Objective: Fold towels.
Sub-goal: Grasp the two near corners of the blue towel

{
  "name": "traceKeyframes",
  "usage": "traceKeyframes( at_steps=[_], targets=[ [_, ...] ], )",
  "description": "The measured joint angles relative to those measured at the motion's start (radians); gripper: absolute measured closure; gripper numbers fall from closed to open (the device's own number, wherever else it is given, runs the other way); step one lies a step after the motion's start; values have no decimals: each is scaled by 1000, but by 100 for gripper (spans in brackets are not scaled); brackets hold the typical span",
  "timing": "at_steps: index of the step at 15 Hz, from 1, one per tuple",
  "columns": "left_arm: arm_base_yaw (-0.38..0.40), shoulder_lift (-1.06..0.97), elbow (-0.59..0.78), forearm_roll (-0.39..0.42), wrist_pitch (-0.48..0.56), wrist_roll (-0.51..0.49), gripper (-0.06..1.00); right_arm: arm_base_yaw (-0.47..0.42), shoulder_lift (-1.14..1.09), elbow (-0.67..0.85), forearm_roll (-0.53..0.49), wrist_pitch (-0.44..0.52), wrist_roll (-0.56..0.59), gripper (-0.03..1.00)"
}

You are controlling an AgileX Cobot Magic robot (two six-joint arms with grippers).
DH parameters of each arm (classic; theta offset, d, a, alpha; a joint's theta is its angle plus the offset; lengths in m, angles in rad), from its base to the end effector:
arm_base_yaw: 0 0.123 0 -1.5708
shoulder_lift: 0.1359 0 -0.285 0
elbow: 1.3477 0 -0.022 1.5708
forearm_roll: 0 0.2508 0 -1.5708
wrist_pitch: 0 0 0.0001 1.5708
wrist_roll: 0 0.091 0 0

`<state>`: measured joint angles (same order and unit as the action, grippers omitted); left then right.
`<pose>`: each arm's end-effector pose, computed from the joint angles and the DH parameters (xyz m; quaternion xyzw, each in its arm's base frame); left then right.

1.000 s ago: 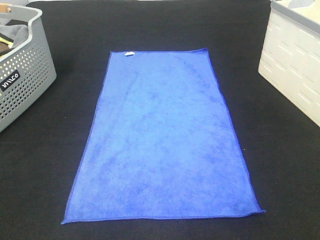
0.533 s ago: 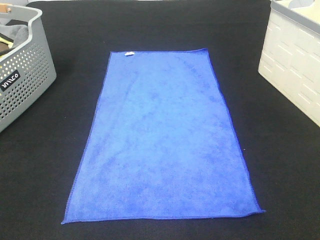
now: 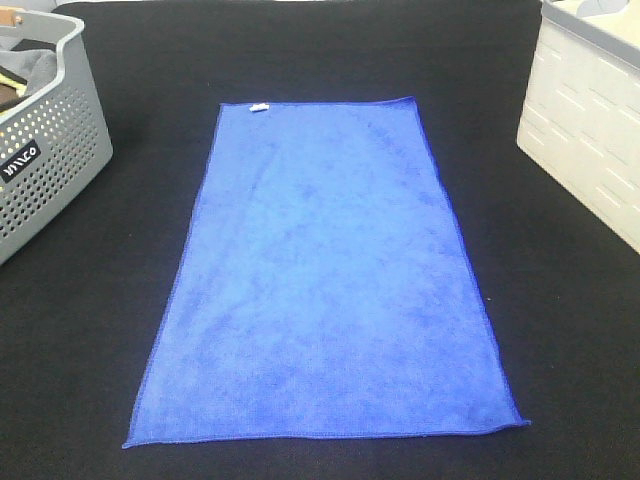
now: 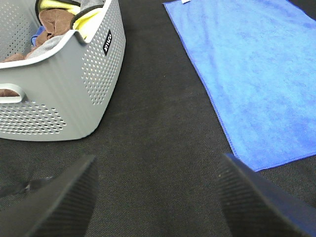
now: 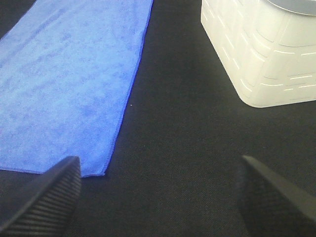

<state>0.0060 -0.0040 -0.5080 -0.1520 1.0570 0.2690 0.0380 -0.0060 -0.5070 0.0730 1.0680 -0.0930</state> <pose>-0.0067 -0.0120 0.2805 0.1142 0.8389 -0.0030 0.5321 -0.0072 0.0055 0.2788 -0.0575 0.8492 0.0220 0.5244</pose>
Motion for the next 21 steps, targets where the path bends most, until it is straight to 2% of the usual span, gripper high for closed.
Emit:
traceKeyframes(
  at_steps=[21],
  targets=[
    [0, 0, 0, -4, 0, 0, 29, 0, 0, 0, 24, 0, 0, 17]
  ],
)
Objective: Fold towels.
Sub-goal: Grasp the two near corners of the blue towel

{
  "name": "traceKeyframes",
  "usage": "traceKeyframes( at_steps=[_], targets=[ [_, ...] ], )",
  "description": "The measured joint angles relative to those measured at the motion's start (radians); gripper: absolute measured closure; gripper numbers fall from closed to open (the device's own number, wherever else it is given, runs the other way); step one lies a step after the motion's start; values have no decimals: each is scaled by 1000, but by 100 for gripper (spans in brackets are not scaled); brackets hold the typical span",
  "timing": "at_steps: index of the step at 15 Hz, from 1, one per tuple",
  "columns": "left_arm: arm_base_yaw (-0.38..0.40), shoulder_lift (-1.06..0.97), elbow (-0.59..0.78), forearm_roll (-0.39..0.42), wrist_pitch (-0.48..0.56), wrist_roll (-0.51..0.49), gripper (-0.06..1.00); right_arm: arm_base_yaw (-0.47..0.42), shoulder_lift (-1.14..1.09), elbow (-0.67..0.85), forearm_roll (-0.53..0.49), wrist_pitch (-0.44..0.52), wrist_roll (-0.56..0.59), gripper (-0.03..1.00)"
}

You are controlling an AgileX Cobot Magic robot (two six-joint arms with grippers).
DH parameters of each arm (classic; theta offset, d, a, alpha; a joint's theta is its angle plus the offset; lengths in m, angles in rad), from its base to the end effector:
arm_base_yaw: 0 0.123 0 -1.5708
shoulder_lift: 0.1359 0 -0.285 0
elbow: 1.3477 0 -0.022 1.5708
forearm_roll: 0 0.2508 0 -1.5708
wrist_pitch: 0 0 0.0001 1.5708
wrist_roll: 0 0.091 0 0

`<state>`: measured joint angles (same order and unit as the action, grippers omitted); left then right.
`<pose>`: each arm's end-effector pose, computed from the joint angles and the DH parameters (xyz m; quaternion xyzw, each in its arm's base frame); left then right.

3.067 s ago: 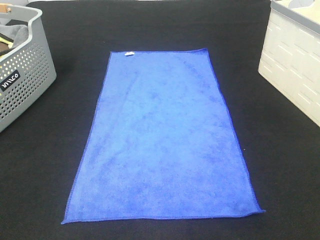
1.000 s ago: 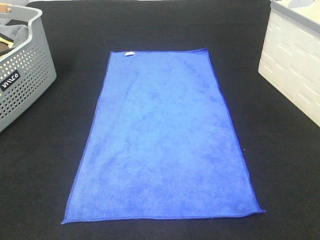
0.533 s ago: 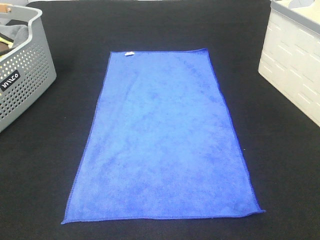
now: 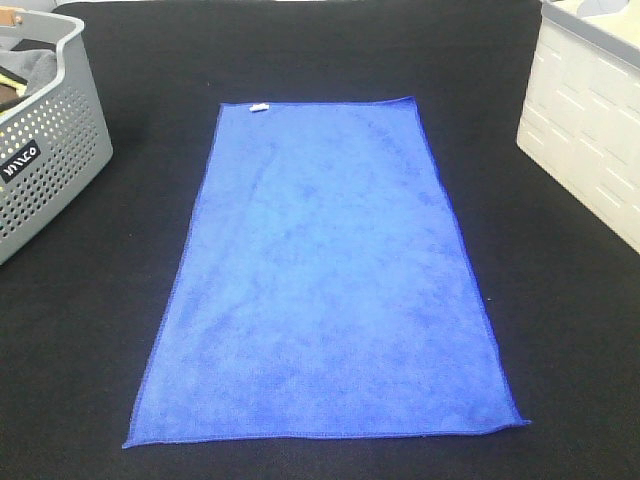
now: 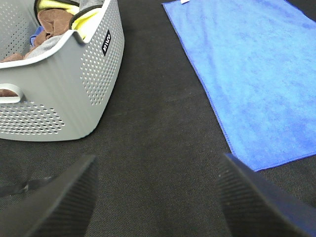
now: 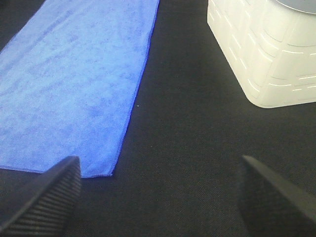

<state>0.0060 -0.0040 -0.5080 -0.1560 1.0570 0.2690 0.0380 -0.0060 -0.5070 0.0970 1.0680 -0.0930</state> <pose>-0.0067 -0.0124 0.2806 0.1143 0.8388 -0.0049 0.5323 -0.0074 0.0075 0.2789 -0.0580 0.8488 0.0340 0.5245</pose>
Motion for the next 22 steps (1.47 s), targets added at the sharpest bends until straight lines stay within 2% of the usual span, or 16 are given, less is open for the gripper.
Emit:
traceKeyframes(
  at_steps=[6, 8, 10, 13, 15, 17, 20, 22],
  targets=[
    [0, 0, 0, -4, 0, 0, 29, 0, 0, 0, 0, 0, 0, 17],
    [0, 0, 0, -28, -14, -12, 29, 0, 0, 0, 0, 0, 0, 18],
    [0, 18, -2, -96, -92, -73, 29, 0, 34, -2, 0, -7, 18, 19],
    [0, 144, 6, -235, -235, -125, 29, 0, 186, -16, 3, -89, 80, 20],
    [0, 339, 10, -353, -278, -129, 29, 0, 357, -16, 18, -146, 118, 21],
    [0, 537, 10, -444, -277, -119, 29, 0, 513, -16, 47, -166, 131, 23],
    [0, 844, 10, -556, -279, 20, 29, 0, 780, -17, 61, -198, 120, 26],
    [0, 1048, 10, -645, -306, 140, 29, 0, 947, -17, 131, -246, 59, 26]
  ],
)
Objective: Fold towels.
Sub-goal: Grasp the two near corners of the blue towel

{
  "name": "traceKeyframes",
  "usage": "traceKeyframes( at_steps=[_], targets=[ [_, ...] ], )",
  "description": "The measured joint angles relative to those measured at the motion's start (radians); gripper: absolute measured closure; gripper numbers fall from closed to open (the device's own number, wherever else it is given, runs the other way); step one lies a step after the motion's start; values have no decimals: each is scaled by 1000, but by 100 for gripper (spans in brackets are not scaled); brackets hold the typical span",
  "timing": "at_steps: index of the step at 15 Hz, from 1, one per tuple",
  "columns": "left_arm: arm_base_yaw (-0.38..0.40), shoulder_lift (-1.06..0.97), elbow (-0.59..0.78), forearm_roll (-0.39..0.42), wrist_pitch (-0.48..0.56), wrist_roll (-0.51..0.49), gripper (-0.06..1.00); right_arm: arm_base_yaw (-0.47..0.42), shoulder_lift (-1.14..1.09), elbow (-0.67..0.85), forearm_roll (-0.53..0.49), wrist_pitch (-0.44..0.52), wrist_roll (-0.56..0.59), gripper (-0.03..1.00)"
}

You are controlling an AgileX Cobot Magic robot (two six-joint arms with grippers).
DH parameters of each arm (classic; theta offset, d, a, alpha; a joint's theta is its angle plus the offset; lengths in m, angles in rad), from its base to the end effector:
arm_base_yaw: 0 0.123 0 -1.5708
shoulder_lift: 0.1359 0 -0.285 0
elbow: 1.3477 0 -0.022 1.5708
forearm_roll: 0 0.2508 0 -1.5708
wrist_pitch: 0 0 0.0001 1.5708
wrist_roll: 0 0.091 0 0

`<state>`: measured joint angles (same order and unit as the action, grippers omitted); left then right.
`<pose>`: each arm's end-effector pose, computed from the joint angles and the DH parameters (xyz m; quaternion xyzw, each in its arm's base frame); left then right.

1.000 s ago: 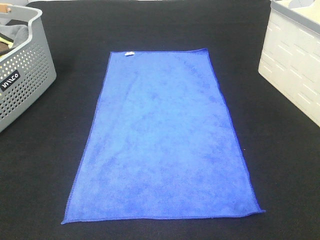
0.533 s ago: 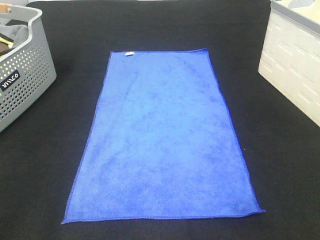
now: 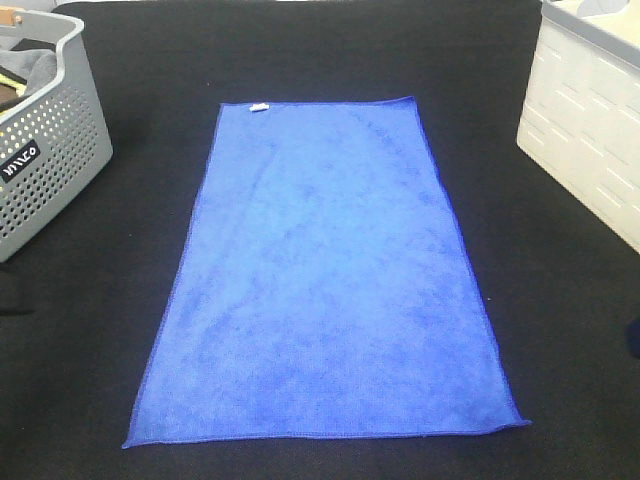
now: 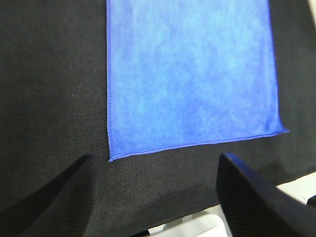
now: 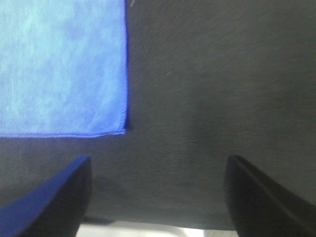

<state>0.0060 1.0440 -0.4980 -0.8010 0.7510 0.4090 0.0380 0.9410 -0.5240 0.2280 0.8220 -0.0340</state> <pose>0.1667 -0.0436 0.2269 -0.0466 0.9341 -0.2721 0.2262 0.1461 0.0206 0.2320 0.0234 0.9733 0.0980 0.2064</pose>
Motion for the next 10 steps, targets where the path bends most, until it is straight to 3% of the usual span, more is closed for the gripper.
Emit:
traceKeyframes(
  at_steps=[2, 6, 9, 10],
  targets=[
    [0, 165, 0, -104, -38, 126, 29, 0, 143, 0, 99, -55, -97, 27],
    [-78, 462, -2, -378, -168, 403, 29, 0, 395, -1, 309, -210, -278, 27],
    [-115, 567, -28, -433, -213, 468, 29, 0, 482, -1, 395, -274, -352, 27],
    [-144, 658, -63, -452, -236, 485, 29, 0, 559, -1, 468, -329, -445, 27]
  ],
)
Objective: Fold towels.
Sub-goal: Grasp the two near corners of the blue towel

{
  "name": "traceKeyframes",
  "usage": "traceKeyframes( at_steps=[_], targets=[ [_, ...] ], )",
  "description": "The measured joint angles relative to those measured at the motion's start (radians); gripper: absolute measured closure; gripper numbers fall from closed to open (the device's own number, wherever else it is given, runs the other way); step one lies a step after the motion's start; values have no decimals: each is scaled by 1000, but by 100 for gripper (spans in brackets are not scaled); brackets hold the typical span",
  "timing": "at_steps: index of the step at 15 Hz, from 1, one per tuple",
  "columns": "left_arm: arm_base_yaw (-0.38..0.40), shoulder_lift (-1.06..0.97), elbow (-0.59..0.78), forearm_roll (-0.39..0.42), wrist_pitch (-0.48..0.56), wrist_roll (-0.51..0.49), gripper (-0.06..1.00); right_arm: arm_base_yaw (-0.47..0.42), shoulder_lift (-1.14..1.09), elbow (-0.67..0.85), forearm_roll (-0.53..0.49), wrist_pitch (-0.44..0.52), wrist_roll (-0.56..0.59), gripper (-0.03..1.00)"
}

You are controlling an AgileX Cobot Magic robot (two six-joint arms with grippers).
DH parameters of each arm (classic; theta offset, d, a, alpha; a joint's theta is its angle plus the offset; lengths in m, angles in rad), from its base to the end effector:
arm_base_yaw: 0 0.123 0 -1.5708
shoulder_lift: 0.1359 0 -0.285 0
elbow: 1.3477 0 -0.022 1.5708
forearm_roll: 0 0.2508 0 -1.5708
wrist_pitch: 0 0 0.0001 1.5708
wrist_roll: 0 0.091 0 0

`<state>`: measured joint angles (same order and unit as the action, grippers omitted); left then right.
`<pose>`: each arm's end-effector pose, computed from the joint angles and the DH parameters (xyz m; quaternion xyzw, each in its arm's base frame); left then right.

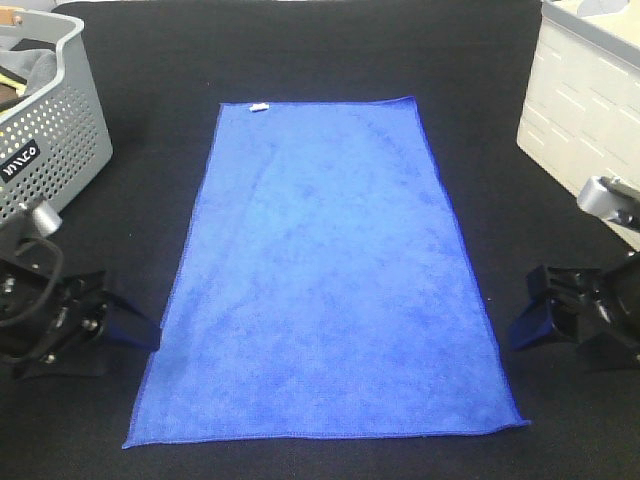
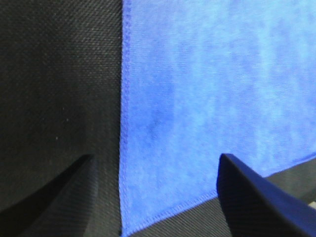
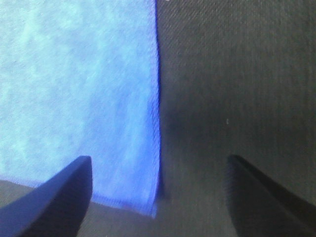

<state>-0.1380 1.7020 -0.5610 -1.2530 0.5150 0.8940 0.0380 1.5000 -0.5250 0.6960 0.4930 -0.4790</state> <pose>0.2370 -0.0760 0.1150 -0.0439 0.9562 -0.2686 0.1075 0.2176 0.0360 0.1437 0.0351 0.9773 0.1651 0.1284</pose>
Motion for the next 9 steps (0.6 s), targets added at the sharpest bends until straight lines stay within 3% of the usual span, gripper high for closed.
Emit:
traceKeyframes(
  at_steps=[7, 9],
  targets=[
    [-105, 159, -88, -33, 7, 3, 29, 2, 163, -2, 255, -9, -268, 32],
    [-137, 171, -110, -49, 0, 3, 31, 66, 218, -5, 328, -17, -336, 33]
  ],
)
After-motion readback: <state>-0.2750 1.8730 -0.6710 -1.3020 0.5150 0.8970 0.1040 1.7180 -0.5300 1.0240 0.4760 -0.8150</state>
